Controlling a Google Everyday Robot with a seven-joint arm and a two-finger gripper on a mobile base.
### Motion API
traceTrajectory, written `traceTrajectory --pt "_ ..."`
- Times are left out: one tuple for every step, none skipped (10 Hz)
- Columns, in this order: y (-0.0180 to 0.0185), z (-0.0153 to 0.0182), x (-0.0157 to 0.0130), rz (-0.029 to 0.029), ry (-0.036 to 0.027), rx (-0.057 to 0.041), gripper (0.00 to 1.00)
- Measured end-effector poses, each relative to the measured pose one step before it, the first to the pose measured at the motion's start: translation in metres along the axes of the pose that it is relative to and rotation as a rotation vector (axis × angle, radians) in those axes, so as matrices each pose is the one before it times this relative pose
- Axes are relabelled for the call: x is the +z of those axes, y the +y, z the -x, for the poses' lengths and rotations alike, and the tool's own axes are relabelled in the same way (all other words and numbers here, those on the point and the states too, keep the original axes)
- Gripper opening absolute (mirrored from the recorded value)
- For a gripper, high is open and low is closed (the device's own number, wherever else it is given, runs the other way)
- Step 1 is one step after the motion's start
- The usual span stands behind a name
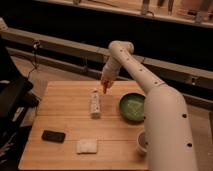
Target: Place the pepper in the ceramic bowl
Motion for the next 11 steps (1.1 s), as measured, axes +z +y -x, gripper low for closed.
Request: traceTrajectory --pt "0.00892 -0.00013 -0.00287 -0.00559 -0.00286 0.00604 0.0" --pt "0.01473 -0.00175 -0.00418 -0.00749 -0.00571 0.01142 0.0" --pt "0.00702 -0.00017 -0.00311 -0.00645 -0.00355 0.0061 0.0" --pt "0.00124 0.00139 -0.00107 -0.00575 -0.00509 0.00242 0.0" --pt "0.00199 0.00335 0.0001 -0.00677 -0.00996 0.00281 0.0" --pt "0.00609 0.00092 -0.00201 -0.00714 -0.00353 0.00815 0.0" --pt "0.00793 -0.0007 -0.00199 -0.00339 -0.00057 0.00527 0.0" --pt "0.01654 -0.00103 -0.00434 -0.00569 -0.00326 0.01082 0.0" --pt "0.00915 -0.00096 -0.00316 -0.0036 -0.00109 0.00842 0.0" --pt "0.00946 0.00108 -0.00263 -0.00293 -0.00404 0.00624 0.0" --pt "0.00382 0.00253 0.00021 -0.0023 -0.00293 0.00293 0.0"
